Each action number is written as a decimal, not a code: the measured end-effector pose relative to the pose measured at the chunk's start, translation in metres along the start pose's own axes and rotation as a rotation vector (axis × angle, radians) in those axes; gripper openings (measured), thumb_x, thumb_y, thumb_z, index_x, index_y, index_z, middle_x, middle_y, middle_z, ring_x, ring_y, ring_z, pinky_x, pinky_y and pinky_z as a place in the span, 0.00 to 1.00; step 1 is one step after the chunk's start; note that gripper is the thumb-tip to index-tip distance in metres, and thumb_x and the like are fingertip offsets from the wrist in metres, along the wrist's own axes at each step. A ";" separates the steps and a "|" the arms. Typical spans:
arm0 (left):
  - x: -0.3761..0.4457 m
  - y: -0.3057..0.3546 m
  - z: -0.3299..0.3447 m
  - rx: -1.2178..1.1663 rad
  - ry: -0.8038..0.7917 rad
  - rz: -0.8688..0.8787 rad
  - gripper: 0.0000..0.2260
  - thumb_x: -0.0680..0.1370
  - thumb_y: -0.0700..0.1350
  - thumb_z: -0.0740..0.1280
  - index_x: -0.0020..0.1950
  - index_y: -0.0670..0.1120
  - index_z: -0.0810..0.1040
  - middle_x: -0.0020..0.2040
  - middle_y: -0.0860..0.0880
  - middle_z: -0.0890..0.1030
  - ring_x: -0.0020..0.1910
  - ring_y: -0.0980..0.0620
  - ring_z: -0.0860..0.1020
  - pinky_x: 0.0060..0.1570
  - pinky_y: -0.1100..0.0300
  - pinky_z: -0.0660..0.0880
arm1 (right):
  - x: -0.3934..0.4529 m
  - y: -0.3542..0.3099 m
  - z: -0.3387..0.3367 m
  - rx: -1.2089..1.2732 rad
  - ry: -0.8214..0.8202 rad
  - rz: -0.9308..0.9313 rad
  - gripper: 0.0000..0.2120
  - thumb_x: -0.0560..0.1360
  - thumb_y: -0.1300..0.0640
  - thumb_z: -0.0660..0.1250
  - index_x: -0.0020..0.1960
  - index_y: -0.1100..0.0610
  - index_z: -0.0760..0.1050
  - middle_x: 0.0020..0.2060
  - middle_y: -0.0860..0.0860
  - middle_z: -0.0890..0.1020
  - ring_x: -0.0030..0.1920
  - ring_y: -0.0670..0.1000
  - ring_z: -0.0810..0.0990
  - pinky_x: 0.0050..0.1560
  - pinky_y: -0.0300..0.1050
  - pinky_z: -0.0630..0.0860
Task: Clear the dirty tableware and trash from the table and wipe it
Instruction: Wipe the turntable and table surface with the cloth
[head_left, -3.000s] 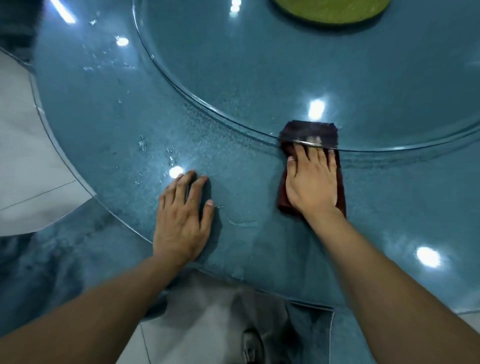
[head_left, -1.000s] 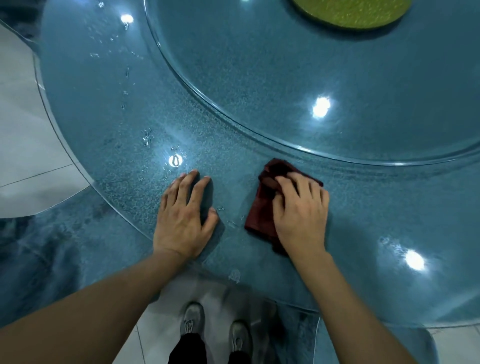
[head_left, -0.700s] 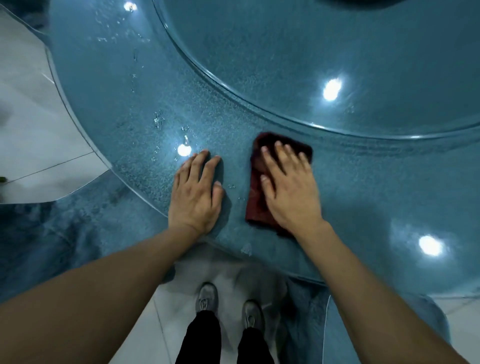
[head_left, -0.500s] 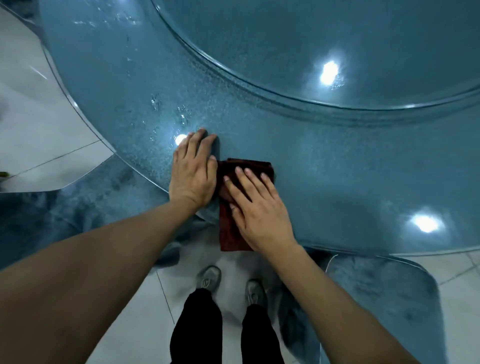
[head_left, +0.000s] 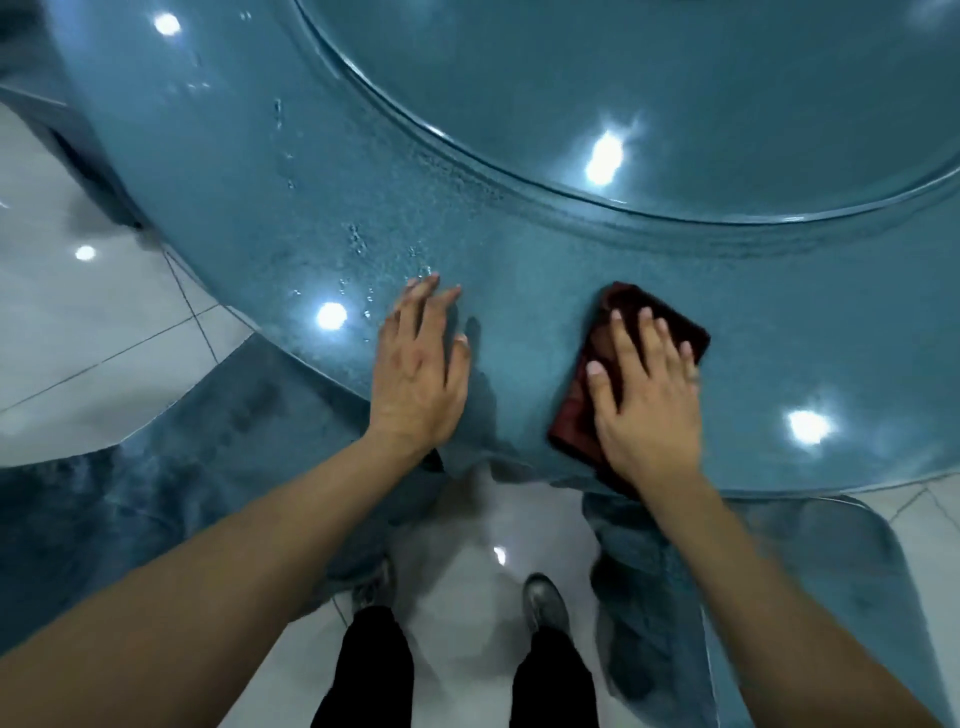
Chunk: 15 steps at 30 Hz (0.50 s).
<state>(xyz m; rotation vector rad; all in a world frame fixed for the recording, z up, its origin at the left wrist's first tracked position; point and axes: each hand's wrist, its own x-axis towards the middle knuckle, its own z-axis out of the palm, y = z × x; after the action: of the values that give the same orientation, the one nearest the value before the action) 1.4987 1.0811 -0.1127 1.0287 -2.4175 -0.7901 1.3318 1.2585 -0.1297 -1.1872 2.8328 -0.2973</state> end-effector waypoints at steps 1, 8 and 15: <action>0.002 -0.017 -0.013 0.058 0.014 0.029 0.22 0.79 0.46 0.57 0.73 0.42 0.71 0.74 0.42 0.70 0.74 0.42 0.67 0.75 0.47 0.61 | -0.001 -0.034 0.008 0.011 0.004 -0.027 0.29 0.82 0.42 0.52 0.80 0.50 0.58 0.80 0.54 0.60 0.80 0.54 0.57 0.80 0.54 0.49; 0.036 -0.148 -0.094 0.377 0.045 -0.028 0.25 0.82 0.50 0.54 0.79 0.46 0.62 0.78 0.39 0.63 0.74 0.36 0.64 0.74 0.42 0.60 | 0.003 -0.136 0.032 0.049 0.027 -0.094 0.26 0.83 0.46 0.54 0.80 0.48 0.59 0.80 0.52 0.60 0.80 0.52 0.56 0.79 0.54 0.52; 0.083 -0.191 -0.115 0.441 -0.049 -0.068 0.27 0.83 0.55 0.47 0.81 0.49 0.58 0.82 0.43 0.57 0.81 0.38 0.53 0.80 0.44 0.46 | 0.035 -0.015 0.011 0.005 0.125 0.396 0.28 0.81 0.49 0.51 0.79 0.58 0.63 0.77 0.63 0.63 0.76 0.64 0.63 0.76 0.63 0.57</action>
<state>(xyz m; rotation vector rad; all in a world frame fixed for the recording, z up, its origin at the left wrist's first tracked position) 1.6075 0.8705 -0.1353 1.2668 -2.6780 -0.3047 1.3196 1.2216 -0.1368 -0.6010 3.0821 -0.3633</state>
